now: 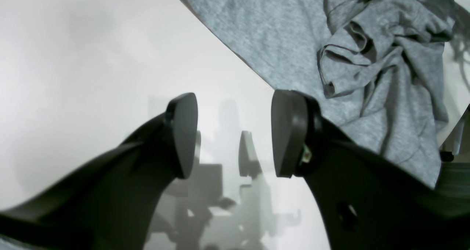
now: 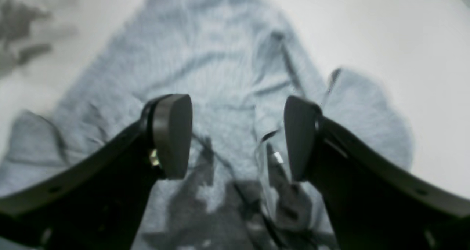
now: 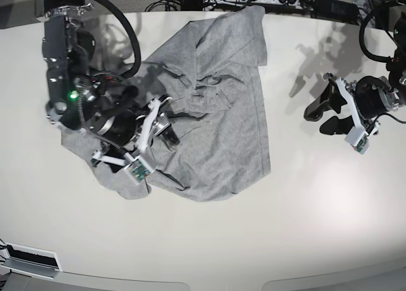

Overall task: Layout the t-shirt on the table in an organized manner, then fold the t-shirt properly
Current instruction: 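Drag the grasped shirt edge with the right gripper away from the pile, then pull the shirt fabric outward with the right gripper to spread it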

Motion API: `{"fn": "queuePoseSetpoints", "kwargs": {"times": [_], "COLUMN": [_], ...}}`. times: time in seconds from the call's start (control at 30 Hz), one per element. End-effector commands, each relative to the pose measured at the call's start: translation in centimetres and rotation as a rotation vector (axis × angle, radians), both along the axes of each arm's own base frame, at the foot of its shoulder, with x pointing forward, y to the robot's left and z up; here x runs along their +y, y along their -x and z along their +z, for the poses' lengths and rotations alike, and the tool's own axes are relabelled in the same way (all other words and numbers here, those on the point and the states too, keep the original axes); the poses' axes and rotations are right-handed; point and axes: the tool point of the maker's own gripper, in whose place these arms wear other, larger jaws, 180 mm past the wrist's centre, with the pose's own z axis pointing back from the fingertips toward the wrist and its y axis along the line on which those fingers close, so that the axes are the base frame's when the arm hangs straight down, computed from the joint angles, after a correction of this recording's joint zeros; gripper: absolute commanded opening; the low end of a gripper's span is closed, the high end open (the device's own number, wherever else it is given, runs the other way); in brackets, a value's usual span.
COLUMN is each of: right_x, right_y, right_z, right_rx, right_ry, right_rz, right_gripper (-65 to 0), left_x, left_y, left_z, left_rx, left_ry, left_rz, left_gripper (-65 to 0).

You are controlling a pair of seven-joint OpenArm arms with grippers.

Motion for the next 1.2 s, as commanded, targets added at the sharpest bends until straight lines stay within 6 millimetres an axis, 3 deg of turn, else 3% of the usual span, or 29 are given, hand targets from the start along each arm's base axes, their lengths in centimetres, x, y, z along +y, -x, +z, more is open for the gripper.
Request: {"fn": "queuePoseSetpoints", "kwargs": {"times": [0.0,0.13,0.27,0.43,0.57,0.73,1.03,1.1,1.17], "right_x": [0.4,-0.7,-1.8,-2.7,-3.3,-3.1,-4.5,-4.5,-4.1], "right_y": [-0.9,-1.4,-1.3,-2.5,-4.2,-4.3,-3.9,-4.2,-4.1], "right_z": [0.4,-3.9,-6.0,-5.7,-4.5,-4.4,-10.0,-10.4,-10.3], "right_rx": [-0.039,-0.006,0.025,-0.014,-0.055,-0.059,0.069,0.087,0.105], "right_ry": [-0.014,0.067,0.103,0.119,0.118,0.115,0.146,0.156,0.169], "right_rz": [-0.004,-0.087,-0.135,-0.194,-0.243,-0.226,-0.253,-0.241,-0.192], "right_gripper": [-24.8,-24.8,-24.8,-34.1,-34.0,-34.0,-34.3,-40.4,-55.0], "left_x": [0.0,0.1,0.0,-0.1,-0.1,-0.1,-0.1,-0.1,-0.1], "left_y": [-0.9,-0.9,-0.9,-0.9,-0.9,-0.9,-0.9,-0.9,-0.9], "left_z": [1.5,1.5,1.5,1.7,1.6,1.6,1.6,1.6,1.6], "left_rx": [-0.044,-0.044,-0.044,-0.045,-0.044,-0.044,-0.044,-0.044,-0.044], "left_ry": [0.023,0.022,0.024,0.035,0.034,0.034,0.034,0.034,0.034], "left_rz": [-0.002,-0.002,-0.001,0.001,0.0,0.0,0.0,0.0,0.0], "left_gripper": [-31.6,-31.6,-31.6,-31.6,-31.6,-31.6,-31.6,-31.6,-31.6]}}
